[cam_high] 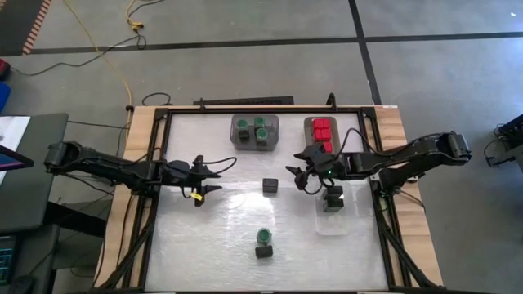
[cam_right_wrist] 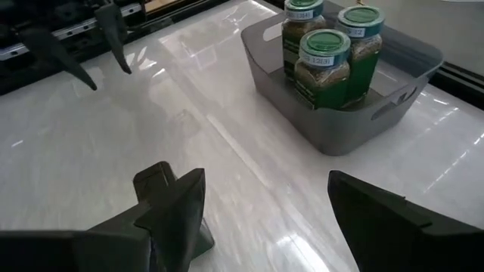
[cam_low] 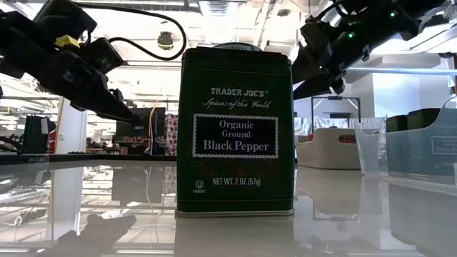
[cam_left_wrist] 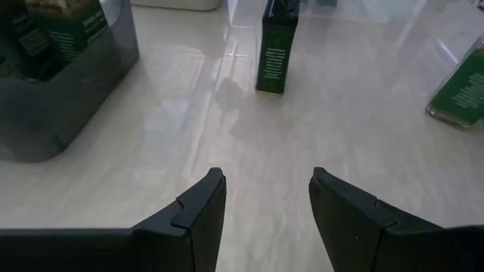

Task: Sort spices by type
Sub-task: Put the bottom left black seasoning can into the white transparent bin

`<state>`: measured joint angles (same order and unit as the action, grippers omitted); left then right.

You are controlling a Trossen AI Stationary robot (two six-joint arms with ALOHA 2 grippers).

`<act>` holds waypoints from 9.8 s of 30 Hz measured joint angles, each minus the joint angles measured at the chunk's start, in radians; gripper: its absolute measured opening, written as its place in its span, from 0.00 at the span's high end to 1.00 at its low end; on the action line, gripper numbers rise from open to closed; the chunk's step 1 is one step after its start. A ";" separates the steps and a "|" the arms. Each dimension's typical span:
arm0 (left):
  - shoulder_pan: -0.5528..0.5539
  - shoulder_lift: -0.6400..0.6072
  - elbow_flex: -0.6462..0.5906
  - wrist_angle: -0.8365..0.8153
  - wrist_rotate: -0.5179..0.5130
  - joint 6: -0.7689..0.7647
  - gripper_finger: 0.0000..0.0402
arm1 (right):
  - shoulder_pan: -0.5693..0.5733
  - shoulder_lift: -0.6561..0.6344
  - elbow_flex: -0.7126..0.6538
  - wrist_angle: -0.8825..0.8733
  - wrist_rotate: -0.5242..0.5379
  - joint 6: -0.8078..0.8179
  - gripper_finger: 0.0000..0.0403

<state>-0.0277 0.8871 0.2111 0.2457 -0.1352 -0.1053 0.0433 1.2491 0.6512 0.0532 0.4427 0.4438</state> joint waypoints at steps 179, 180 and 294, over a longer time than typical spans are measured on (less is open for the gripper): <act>0.000 0.000 0.001 -0.053 -0.031 -0.063 0.54 | 0.629 0.024 0.305 -1.066 -0.227 0.226 0.63; 0.000 0.000 0.001 -0.054 -0.031 -0.064 0.54 | 0.619 0.027 0.290 -1.056 -0.231 0.217 0.63; 0.000 0.000 0.001 -0.055 -0.031 -0.079 0.54 | 0.620 -0.025 0.305 -1.062 -0.272 0.241 0.42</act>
<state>-0.0278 0.8873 0.2119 0.1911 -0.1658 -0.1844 0.6628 1.2241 0.9565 -1.0085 0.1708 0.6845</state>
